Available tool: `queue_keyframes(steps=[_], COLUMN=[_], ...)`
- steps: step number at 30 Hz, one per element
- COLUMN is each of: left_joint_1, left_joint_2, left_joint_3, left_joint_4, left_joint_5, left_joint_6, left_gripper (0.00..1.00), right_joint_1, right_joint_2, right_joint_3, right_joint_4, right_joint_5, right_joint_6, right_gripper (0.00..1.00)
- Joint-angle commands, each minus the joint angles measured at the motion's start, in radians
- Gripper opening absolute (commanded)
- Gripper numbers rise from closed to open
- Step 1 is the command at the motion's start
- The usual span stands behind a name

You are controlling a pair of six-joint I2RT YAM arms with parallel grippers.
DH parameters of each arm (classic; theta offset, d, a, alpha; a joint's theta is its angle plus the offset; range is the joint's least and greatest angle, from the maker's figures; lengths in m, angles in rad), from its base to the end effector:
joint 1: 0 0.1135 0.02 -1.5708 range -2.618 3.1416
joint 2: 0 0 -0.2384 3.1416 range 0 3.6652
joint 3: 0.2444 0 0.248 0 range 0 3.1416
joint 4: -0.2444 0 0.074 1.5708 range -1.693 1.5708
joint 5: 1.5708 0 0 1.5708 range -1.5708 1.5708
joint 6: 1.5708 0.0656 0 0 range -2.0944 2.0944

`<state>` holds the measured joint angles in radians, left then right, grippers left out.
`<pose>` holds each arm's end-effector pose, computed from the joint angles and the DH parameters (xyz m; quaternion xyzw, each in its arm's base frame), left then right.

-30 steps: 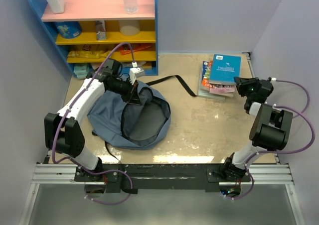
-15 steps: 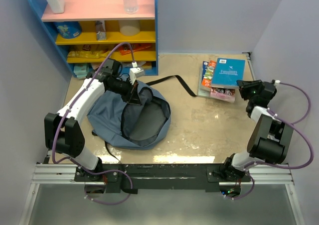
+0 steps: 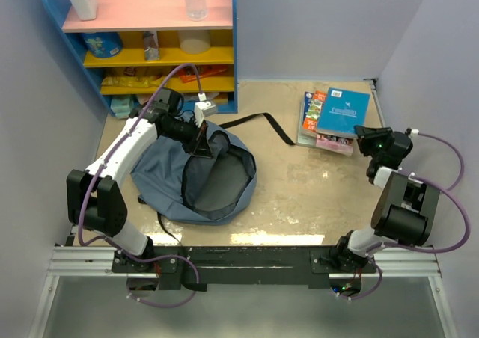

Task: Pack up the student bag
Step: Pick up the book from the center of the board.

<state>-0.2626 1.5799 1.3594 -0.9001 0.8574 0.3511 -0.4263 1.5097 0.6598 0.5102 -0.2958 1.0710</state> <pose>0.2971 -0.1312 0.2525 0.3562 0.8171 -0.3958 0.2207 0.3159 -0.1225 0.1647 0.4873 0.6495 0.2950 0.5036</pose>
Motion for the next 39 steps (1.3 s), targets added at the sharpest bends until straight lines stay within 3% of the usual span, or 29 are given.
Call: queue_keyframes(steps=[1, 5, 13, 17, 24, 34, 37, 39], left_joint_1=[0.008, 0.008, 0.008, 0.008, 0.008, 0.008, 0.008, 0.008], left_joint_2=[-0.037, -0.034, -0.004, -0.011, -0.004, -0.018, -0.015, -0.015], left_joint_3=[0.009, 0.017, 0.033, 0.027, 0.021, 0.021, 0.023, 0.024], left_joint_4=[0.021, 0.059, 0.076, 0.073, 0.078, 0.070, 0.069, 0.069], left_joint_5=[0.032, 0.020, 0.009, 0.002, 0.006, 0.005, 0.011, 0.014], left_joint_6=[-0.020, -0.057, -0.069, -0.064, -0.060, -0.057, -0.058, -0.060], left_gripper=[0.00, 0.00, 0.00, 0.00, 0.00, 0.00, 0.00, 0.00], right_joint_1=[-0.012, -0.003, 0.008, 0.009, 0.015, 0.017, 0.026, 0.038], right_joint_2=[0.033, 0.012, -0.084, -0.240, -0.350, -0.365, -0.283, -0.225], right_joint_3=[-0.118, -0.273, -0.474, -0.482, -0.460, -0.401, -0.358, -0.322], right_joint_4=[0.140, 0.350, 0.476, 0.338, 0.219, 0.054, 0.059, 0.070], right_joint_5=[-0.122, -0.207, -0.218, -0.198, -0.273, -0.080, -0.060, -0.075], right_joint_6=[0.075, 0.159, 0.230, 0.201, 0.153, 0.167, 0.172, 0.159], right_gripper=[0.00, 0.00, 0.00, 0.00, 0.00, 0.00, 0.09, 0.24])
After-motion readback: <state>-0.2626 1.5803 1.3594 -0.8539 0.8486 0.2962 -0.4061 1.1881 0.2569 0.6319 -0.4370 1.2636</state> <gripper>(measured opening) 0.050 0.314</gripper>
